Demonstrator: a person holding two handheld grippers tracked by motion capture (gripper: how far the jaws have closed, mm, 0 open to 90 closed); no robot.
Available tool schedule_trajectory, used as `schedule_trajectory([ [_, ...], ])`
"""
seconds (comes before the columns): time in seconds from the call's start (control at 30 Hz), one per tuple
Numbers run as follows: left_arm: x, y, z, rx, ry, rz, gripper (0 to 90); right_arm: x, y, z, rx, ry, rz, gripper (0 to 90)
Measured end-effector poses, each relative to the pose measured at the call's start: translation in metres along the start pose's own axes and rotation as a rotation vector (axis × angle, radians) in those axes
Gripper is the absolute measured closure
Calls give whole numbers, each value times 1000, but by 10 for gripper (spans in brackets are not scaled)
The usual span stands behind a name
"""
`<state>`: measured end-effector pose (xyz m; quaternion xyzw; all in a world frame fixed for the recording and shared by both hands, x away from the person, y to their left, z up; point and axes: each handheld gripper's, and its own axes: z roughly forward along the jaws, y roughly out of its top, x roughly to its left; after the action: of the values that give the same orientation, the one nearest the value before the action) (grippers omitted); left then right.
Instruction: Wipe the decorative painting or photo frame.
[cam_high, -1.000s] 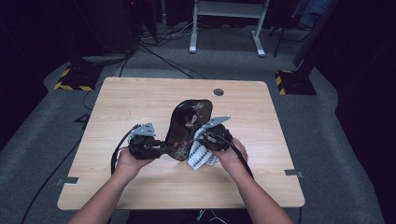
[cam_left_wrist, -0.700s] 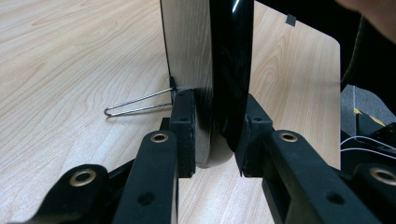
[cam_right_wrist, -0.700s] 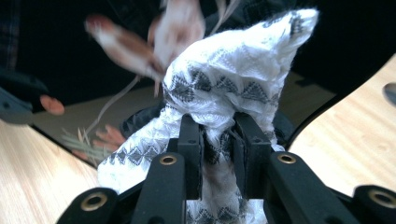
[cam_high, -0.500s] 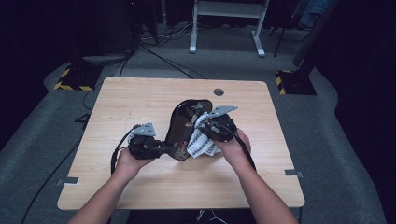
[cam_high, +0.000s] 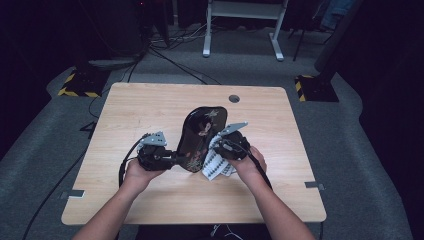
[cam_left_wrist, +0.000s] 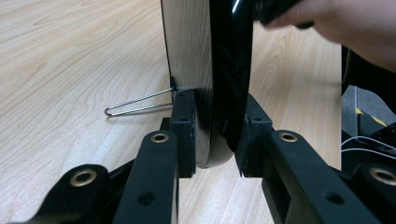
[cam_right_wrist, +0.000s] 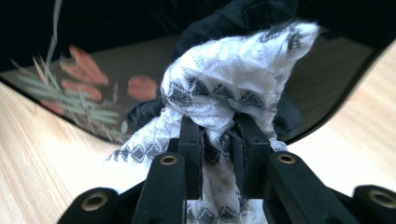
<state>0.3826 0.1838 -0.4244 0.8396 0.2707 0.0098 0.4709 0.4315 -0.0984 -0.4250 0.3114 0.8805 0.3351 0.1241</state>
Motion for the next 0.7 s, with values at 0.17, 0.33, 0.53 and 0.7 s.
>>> schedule_trajectory([
  [0.17, 0, 0, 0, 0, 2, 1, 732, -5, 19, -20, -56, -25, -14, 757],
  [0.33, 0, 0, 1, -2, 1, 4, 733, -7, 16, -22, -84, -30, 1, 755],
  [0.53, 0, 0, 1, -1, 1, 4, 732, -4, -6, 3, -6, -13, 7, 755],
  [0.7, 0, 0, 0, 0, -1, 5, 732, -8, 4, -7, -11, -23, 4, 755],
])
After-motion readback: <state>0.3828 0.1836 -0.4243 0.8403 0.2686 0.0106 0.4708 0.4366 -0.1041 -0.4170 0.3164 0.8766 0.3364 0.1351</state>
